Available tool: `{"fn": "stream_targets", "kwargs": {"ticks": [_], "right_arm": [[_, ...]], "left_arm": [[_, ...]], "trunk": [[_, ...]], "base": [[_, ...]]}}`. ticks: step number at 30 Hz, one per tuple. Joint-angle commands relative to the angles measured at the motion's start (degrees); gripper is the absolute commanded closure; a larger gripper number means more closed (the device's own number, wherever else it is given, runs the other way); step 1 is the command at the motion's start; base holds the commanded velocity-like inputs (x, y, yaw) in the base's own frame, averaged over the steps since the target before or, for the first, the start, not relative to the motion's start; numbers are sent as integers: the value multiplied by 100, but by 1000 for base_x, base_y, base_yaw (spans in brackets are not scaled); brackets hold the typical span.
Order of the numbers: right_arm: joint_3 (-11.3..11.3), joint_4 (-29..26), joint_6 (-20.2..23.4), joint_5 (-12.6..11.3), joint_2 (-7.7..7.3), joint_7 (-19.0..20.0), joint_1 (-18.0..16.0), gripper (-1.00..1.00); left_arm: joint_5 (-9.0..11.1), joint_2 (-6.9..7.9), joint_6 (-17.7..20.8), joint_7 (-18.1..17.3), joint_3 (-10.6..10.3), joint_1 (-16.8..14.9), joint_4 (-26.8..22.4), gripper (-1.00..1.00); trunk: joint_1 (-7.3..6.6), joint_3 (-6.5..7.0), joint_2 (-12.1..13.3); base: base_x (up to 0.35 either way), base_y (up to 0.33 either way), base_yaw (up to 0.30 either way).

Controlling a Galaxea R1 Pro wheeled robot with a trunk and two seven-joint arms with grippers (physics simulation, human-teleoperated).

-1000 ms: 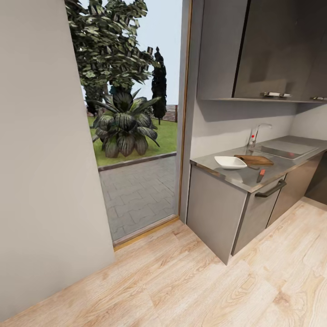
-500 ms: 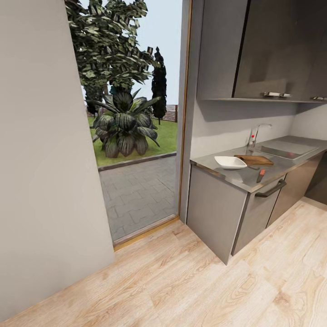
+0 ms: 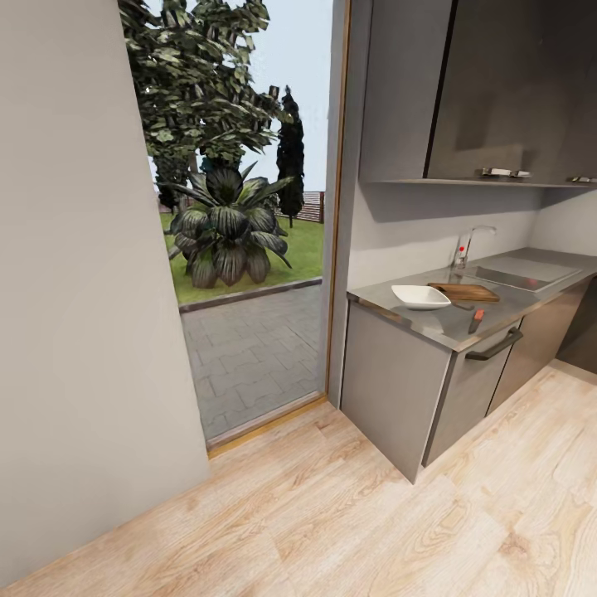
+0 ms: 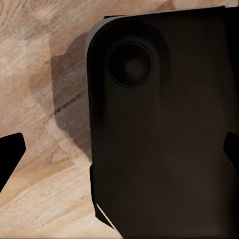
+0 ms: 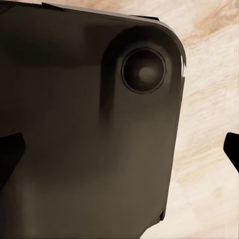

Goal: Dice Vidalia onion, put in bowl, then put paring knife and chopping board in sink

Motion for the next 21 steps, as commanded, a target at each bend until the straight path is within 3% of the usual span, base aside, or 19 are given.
{"fn": "stream_targets", "kwargs": {"ticks": [1, 4, 6, 7, 9, 10, 12, 15, 18, 21], "right_arm": [[22, -8, -14, 11, -4, -29, 3, -100], [9, -6, -95, -19, -22, -31, 3, -100], [9, -4, -195, -73, -37, -32, 3, -100], [10, -2, -266, -133, -43, -32, 3, -100], [16, -1, -345, -220, -52, -21, 3, -100], [23, -2, -443, -319, -66, -3, 3, -100], [30, 9, -633, -441, -101, 13, 3, -100], [30, 165, -846, -543, -121, 19, 3, -100], [17, 329, -878, -570, -128, 20, 3, -100], [8, 371, -886, -577, -124, 20, 3, -100]], "left_arm": [[11, -9, 0, 7, 13, 3, -5, -100], [269, -35, 19, 5, 88, 3, 10, -100], [625, -44, 27, -19, 147, 3, 1, -100], [920, -42, 34, -78, 169, 3, -19, -100], [1239, -40, 43, -195, 180, 3, -37, -100], [1542, -33, 51, -370, 182, 3, -48, -100], [1884, -24, 79, -703, 184, 3, -36, -100], [2181, -10, 263, -1262, 186, 3, 15, -100], [2266, 46, 682, -1477, 189, 3, 32, -100], [2281, 52, 802, -1537, 197, 3, 36, -100]], "trunk": [[0, -3, -2], [0, -3, -2], [0, -3, -2], [0, -3, -2], [0, -3, -2], [0, -3, -2], [0, -3, -2], [0, -3, -2], [0, -3, -2], [0, -3, -2]], "base": [[0, 0, 0], [0, 0, 0], [0, 0, 0], [0, 0, 0], [0, 0, 0], [0, 0, 0], [0, 0, 0], [0, 0, 0], [0, 0, 0], [0, 0, 0]]}}
